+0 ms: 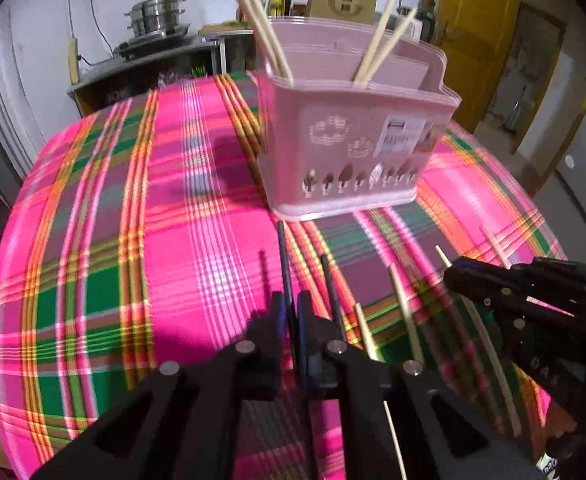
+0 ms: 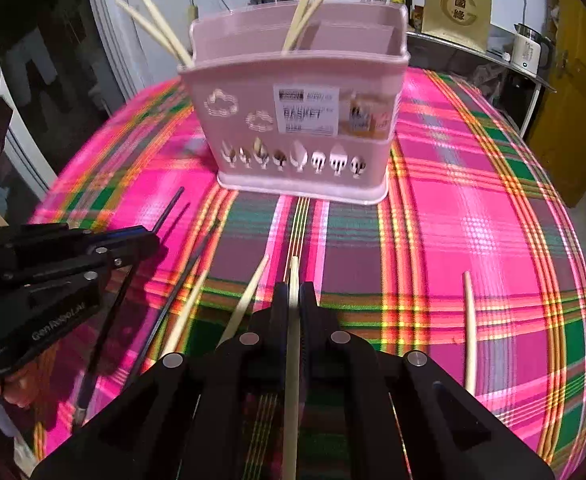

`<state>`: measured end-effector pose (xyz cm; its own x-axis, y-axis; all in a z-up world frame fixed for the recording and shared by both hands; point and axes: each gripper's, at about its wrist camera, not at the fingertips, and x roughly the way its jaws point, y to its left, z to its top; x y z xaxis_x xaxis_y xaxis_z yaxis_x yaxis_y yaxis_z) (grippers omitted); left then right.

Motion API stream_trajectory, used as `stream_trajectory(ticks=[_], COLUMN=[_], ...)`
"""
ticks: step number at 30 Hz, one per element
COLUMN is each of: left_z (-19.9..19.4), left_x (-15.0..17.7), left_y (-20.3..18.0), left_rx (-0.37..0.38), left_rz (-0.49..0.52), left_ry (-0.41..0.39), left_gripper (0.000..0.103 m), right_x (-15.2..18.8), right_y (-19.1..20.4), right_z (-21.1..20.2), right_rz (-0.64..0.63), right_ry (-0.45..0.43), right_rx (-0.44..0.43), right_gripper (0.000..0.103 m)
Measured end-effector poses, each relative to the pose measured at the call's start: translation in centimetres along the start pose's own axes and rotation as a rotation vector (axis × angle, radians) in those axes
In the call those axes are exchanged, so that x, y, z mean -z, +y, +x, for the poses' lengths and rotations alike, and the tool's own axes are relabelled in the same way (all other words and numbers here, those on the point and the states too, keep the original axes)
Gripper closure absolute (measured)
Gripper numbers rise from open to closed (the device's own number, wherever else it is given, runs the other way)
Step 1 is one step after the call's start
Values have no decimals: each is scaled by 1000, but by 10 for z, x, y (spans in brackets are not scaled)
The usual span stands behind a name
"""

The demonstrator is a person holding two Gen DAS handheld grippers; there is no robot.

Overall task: Organize utensils
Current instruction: 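Grasp a dark chopstick with the left tool while the right tool grasps a wooden chopstick, then lift both held chopsticks and carry them over the pink basket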

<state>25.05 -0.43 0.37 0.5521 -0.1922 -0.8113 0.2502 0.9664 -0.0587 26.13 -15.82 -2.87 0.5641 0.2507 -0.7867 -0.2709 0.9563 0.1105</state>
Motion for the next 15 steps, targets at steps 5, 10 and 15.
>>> stream_trajectory(ticks=[5,10,15], left_z=[-37,-68,-94], left_x=[-6,-11,-13], left_y=[4,5,3], left_rx=[24,38,52], left_rz=[-6,-6,-4], left_ry=[-80,-149,-203], left_gripper=[97,97,98], right_x=[-7,-14,-18], right_y=[-8,-9,-7], right_z=[-29,-56,-79], right_rz=[23,23,15], right_ry=[-63,-128,-181], right_rx=[-53,-74,-82], right_gripper=[98,98,98])
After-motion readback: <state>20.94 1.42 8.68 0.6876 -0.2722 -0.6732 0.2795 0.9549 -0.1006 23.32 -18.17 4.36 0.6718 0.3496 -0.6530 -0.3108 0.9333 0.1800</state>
